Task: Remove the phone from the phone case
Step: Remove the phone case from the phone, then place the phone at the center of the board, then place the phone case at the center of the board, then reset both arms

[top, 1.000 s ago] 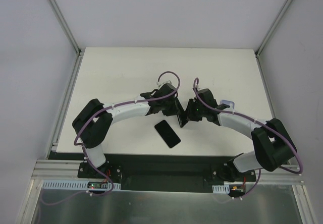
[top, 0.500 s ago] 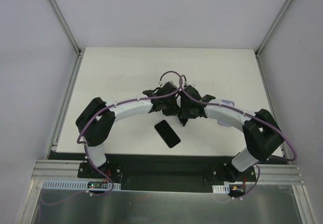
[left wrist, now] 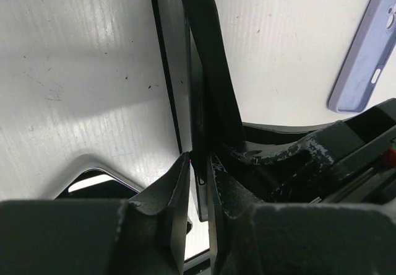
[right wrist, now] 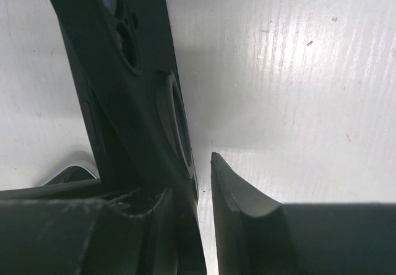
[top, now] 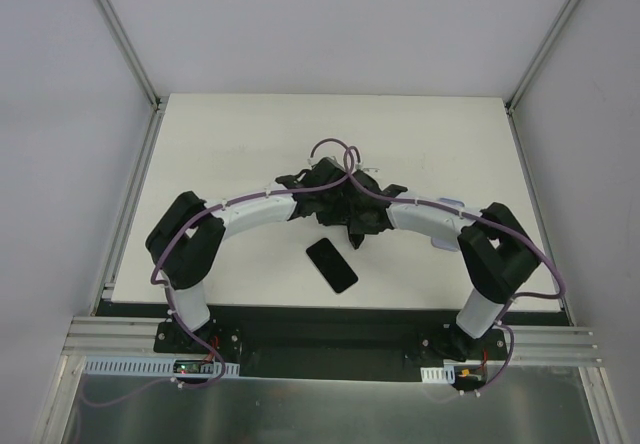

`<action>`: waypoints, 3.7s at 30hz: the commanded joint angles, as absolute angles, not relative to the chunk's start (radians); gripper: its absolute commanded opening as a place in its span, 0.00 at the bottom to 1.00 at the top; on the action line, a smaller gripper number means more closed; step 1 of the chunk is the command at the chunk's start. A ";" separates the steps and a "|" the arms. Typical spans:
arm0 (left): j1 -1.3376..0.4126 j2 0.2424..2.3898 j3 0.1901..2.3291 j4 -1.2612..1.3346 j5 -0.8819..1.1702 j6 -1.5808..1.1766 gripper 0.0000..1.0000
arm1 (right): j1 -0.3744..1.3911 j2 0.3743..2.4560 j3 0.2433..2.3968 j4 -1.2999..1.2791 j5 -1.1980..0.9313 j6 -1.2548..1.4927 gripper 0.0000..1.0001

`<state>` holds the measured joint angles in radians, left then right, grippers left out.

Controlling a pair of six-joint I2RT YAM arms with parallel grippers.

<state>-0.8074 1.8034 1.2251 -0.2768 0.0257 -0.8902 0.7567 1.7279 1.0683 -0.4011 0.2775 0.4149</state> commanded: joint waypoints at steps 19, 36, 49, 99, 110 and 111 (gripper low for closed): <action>-0.764 1.775 1.011 -0.680 -0.040 -0.718 0.00 | 0.512 1.669 0.729 -0.246 0.230 0.525 0.01; -0.755 1.792 1.132 -0.667 -0.034 -0.698 0.00 | 0.511 1.606 0.837 -0.342 0.264 0.446 0.01; -0.703 1.899 1.327 -0.667 -0.028 -0.672 0.00 | 0.508 1.519 0.857 -0.428 0.314 0.414 0.01; -0.278 1.220 1.026 -0.696 0.063 -0.545 0.90 | 0.318 1.003 0.951 -0.821 0.482 0.204 0.96; -0.268 1.226 1.048 -0.712 0.066 -0.529 0.91 | 0.318 0.979 0.940 -0.836 0.491 0.229 0.96; -0.268 1.221 1.049 -0.713 0.064 -0.528 0.91 | 0.318 0.977 0.940 -0.833 0.485 0.229 0.96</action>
